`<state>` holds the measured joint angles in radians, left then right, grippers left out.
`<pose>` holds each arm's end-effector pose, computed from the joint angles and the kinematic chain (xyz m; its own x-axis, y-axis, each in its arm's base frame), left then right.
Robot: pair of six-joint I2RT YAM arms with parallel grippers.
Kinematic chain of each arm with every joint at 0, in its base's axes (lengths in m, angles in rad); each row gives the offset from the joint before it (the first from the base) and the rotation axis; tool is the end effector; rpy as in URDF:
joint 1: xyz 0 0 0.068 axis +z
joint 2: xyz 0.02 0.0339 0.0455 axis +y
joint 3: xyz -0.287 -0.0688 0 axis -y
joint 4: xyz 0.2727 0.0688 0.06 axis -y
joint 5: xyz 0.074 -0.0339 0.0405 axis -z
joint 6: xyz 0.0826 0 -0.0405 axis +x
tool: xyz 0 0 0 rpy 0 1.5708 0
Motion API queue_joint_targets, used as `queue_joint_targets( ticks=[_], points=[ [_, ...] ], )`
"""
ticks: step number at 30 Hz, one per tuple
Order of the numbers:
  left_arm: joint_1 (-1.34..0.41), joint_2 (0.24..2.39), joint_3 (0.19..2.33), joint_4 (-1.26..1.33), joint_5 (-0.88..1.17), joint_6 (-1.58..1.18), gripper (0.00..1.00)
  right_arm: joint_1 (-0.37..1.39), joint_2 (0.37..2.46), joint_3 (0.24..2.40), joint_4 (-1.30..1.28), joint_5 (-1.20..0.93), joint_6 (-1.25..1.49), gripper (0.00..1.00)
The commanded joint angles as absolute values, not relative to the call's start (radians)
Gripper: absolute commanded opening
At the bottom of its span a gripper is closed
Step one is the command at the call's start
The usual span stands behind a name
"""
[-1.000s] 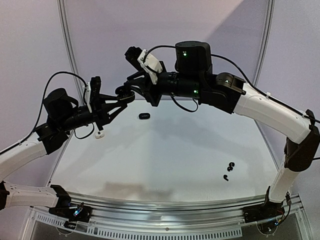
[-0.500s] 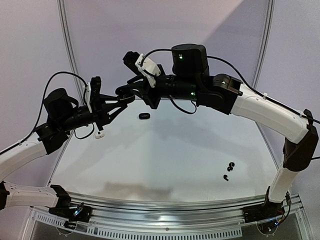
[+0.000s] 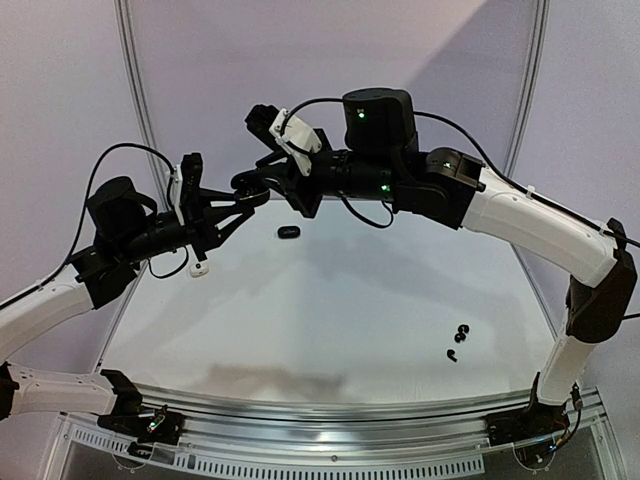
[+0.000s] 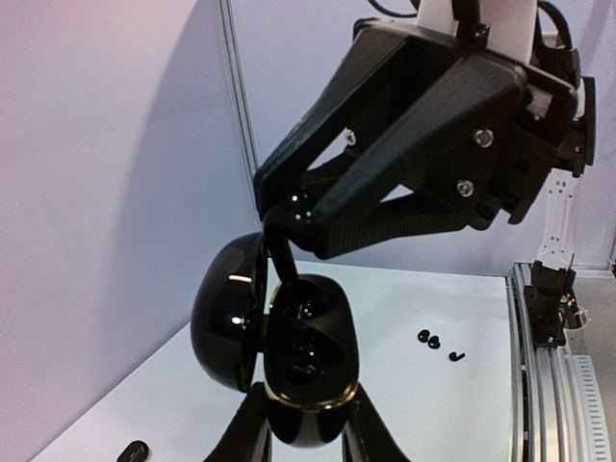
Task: Insert the wireless bluetooth earbuds into the charging case
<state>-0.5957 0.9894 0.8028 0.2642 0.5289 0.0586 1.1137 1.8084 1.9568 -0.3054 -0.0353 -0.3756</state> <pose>0.2136 -0.1952 0.3730 0.1168 -0.0181 -0.9930 0.8955 0.4342 0.0974 0.2194 0.4527 0.4676 0.2704 -0.2808 -0.9209 -0.8739 0.3298 -0.3572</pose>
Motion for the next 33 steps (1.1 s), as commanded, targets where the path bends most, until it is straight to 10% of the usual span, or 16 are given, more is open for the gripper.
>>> queue_joint_targets(
  ticks=[1,33],
  points=[
    [-0.604,0.988,0.824,0.306,0.533,0.045,0.00,1.118,1.825,1.945,-0.331,-0.024,-0.383,0.00],
    [-0.596,0.985,0.824,0.338,0.557,-0.071,0.00,1.118,1.755,1.849,-0.212,-0.024,-0.357,0.00]
  ],
)
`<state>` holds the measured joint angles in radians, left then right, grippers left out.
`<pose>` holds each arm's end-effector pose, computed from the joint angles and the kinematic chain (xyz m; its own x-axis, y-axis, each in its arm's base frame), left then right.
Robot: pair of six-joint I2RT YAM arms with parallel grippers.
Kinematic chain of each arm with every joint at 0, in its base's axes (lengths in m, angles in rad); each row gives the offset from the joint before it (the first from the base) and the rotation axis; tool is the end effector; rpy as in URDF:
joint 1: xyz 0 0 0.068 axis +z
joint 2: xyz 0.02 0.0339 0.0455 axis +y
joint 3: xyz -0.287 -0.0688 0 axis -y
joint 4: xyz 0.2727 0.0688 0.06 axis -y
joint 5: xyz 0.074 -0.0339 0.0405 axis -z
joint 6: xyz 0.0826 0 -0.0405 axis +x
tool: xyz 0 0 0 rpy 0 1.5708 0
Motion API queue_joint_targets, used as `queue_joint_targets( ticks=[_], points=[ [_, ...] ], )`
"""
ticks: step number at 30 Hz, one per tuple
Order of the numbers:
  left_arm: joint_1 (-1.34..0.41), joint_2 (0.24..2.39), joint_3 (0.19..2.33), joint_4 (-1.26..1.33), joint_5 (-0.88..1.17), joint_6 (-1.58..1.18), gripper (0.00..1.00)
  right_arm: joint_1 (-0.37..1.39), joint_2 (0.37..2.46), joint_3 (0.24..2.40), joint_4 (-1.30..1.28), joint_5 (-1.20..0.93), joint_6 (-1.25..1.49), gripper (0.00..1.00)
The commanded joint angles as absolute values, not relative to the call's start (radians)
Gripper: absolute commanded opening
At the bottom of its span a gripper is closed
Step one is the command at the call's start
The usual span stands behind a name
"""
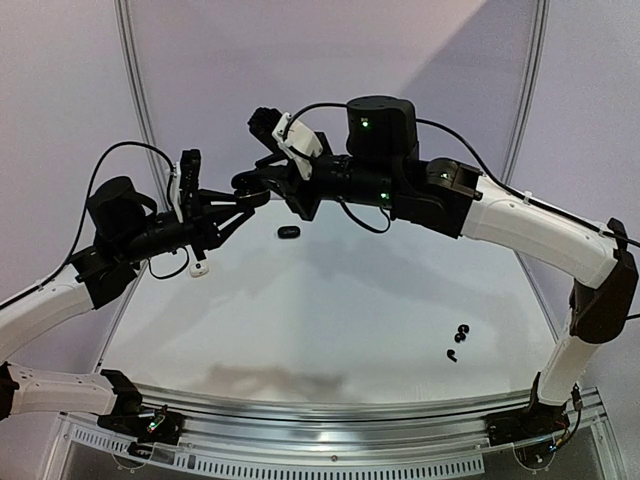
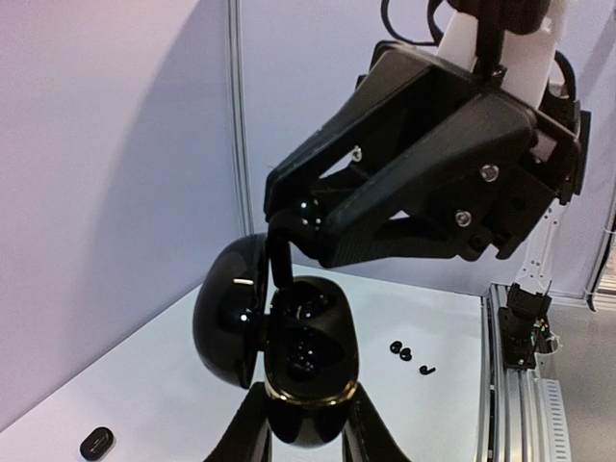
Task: Insert the wireless bluetooth earbuds into the charging case
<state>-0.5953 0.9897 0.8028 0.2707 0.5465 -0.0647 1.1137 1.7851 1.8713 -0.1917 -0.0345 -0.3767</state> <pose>0.2124 -0.1957 0.3738 0.0105 -0.0738 -0.9972 0.9105 0.4131 -0.0210 0.2195 0.4528 0.4607 0.2922 -0.2388 -0.9260 -0.8651 0.3468 -0.3624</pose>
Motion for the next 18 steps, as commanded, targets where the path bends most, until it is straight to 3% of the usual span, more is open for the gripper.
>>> queue_joint_targets(
  ticks=[1,18],
  points=[
    [-0.595,0.985,0.824,0.336,0.557,-0.071,0.00,1.119,1.753,1.847,-0.204,-0.030,-0.355,0.00],
    [-0.594,0.985,0.825,0.335,0.558,-0.066,0.00,1.119,1.735,1.851,-0.141,-0.104,-0.311,0.00]
  ],
)
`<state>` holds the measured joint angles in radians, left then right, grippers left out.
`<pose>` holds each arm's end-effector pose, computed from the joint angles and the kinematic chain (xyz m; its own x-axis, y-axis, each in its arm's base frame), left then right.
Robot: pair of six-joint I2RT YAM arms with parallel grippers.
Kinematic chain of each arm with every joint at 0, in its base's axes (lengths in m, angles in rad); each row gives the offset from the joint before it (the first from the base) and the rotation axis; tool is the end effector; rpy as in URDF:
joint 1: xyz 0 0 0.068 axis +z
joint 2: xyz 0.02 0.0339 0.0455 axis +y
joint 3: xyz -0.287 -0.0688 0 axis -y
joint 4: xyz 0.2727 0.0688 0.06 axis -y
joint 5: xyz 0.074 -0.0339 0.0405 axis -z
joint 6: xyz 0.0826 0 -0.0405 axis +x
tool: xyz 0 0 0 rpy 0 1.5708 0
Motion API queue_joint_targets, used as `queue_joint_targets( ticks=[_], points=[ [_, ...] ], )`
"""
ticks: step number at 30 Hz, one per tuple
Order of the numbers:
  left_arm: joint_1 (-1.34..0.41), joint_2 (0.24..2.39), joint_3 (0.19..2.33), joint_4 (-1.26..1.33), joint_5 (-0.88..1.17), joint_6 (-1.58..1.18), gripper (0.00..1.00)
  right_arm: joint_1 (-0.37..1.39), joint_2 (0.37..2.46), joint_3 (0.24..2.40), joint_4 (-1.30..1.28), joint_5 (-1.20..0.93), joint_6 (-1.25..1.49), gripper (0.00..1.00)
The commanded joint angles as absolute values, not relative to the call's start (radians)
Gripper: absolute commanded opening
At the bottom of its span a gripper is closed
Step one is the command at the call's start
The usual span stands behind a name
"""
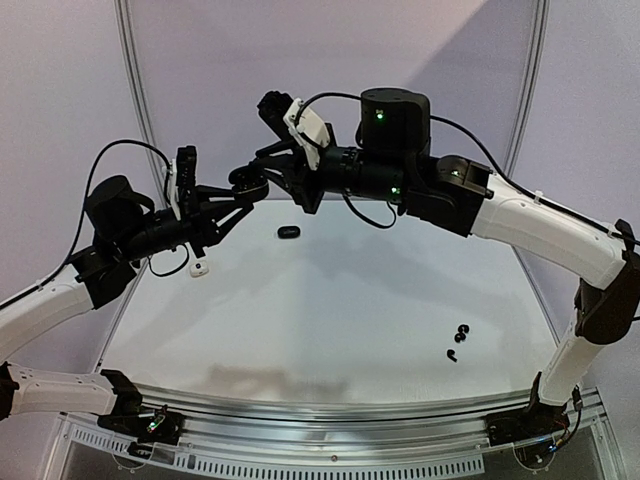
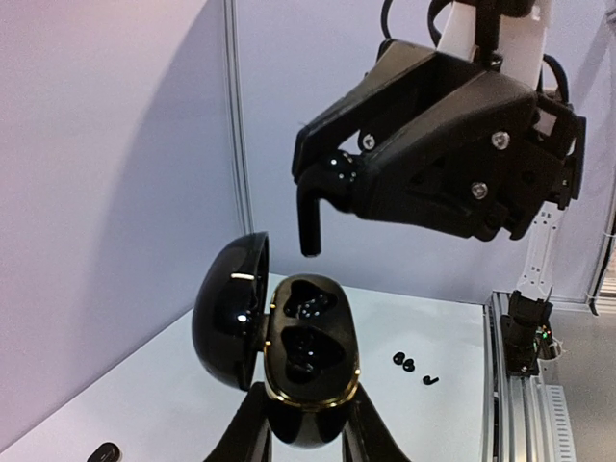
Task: Insert the wireless bluetooth earbuds into the charging case
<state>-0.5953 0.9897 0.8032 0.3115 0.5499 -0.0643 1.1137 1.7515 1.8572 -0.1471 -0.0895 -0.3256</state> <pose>0.2116 -0.1955 0.3798 0.0447 -0.0964 -0.9943 0.9122 0.4098 0.0013 0.2108 0.4453 0.4778 0.2812 -0.1502 -0.9478 -0.8900 0.3287 -0.3161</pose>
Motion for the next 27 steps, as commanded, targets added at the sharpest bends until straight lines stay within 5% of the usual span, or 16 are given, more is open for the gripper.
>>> queue_joint_targets(
  ticks=[1,27],
  points=[
    [-0.594,0.987,0.825,0.336,0.558,-0.065,0.00,1.118,1.740,1.853,-0.147,-0.099,-0.317,0.00],
    [-0.594,0.987,0.829,0.337,0.560,-0.053,0.00,1.118,1.809,1.888,-0.212,-0.007,-0.361,0.00]
  ],
)
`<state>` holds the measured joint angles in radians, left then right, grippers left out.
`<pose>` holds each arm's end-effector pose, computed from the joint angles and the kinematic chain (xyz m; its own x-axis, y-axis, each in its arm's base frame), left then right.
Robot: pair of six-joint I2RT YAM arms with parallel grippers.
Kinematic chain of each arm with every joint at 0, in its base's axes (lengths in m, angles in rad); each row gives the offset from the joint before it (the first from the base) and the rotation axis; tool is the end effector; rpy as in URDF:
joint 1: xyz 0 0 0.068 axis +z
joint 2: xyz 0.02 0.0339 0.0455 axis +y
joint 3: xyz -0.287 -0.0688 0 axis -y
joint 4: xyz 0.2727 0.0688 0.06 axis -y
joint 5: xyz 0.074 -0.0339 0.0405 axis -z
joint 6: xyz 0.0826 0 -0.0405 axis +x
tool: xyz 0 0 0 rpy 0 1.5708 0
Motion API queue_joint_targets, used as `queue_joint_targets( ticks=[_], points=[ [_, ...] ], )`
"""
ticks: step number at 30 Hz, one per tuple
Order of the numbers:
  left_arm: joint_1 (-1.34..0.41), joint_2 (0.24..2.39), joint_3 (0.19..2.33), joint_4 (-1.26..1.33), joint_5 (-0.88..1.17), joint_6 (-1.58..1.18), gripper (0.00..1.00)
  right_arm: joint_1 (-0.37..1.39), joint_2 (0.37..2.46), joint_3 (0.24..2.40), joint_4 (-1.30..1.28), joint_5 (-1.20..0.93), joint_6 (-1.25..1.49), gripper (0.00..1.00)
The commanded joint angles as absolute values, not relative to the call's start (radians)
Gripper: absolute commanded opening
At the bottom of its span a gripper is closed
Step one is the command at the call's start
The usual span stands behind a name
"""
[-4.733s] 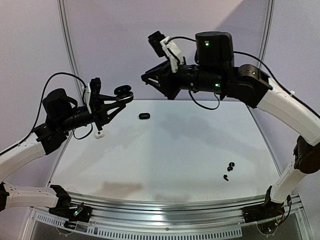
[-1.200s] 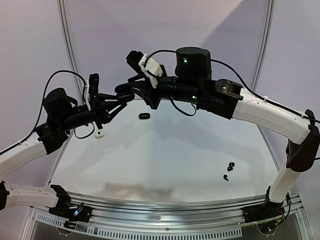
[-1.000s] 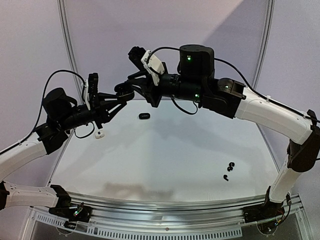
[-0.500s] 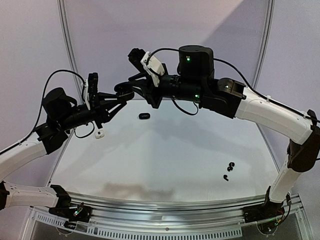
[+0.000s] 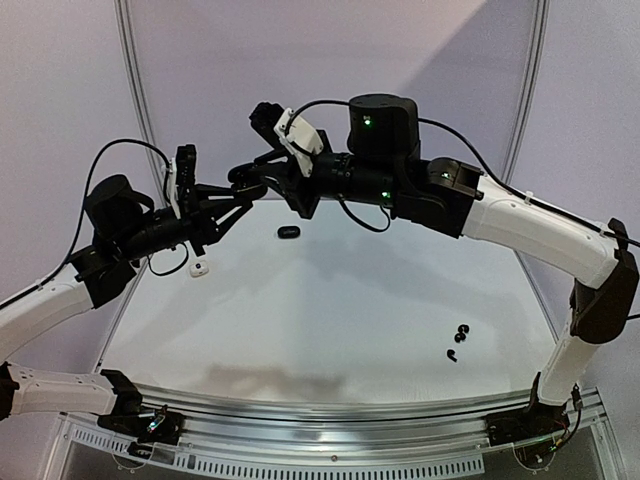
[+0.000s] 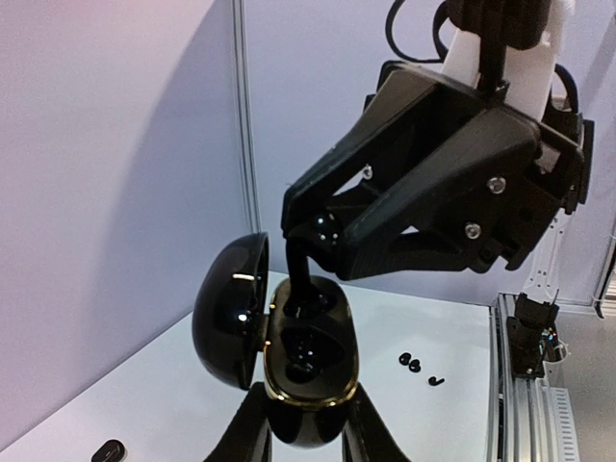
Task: Insert the wireless bluetooth earbuds into the charging case
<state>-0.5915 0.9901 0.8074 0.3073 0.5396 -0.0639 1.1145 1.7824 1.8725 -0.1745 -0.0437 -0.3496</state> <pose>0.2132 -0.1943 0.3809 0.0454 -0.0965 -0.9943 0.9063 0.4226 0.0004 0.2181 0.4526 0.4652 0.2789 -0.2085 -0.9374 -0.8733 0.3509 -0.3378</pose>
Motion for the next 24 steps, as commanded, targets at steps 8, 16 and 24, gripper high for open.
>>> queue_joint_targets(
  ticks=[8,16,24],
  points=[
    [-0.594,0.985,0.824,0.345,0.557,-0.053,0.00,1.119,1.816,1.888,-0.237,0.051,-0.380,0.04],
    [-0.594,0.982,0.822,0.348,0.553,-0.050,0.00,1.119,1.835,1.896,-0.235,0.053,-0.375,0.18],
    [-0.593,0.982,0.819,0.354,0.552,-0.049,0.00,1.119,1.833,1.896,-0.230,0.060,-0.369,0.20]
  ],
)
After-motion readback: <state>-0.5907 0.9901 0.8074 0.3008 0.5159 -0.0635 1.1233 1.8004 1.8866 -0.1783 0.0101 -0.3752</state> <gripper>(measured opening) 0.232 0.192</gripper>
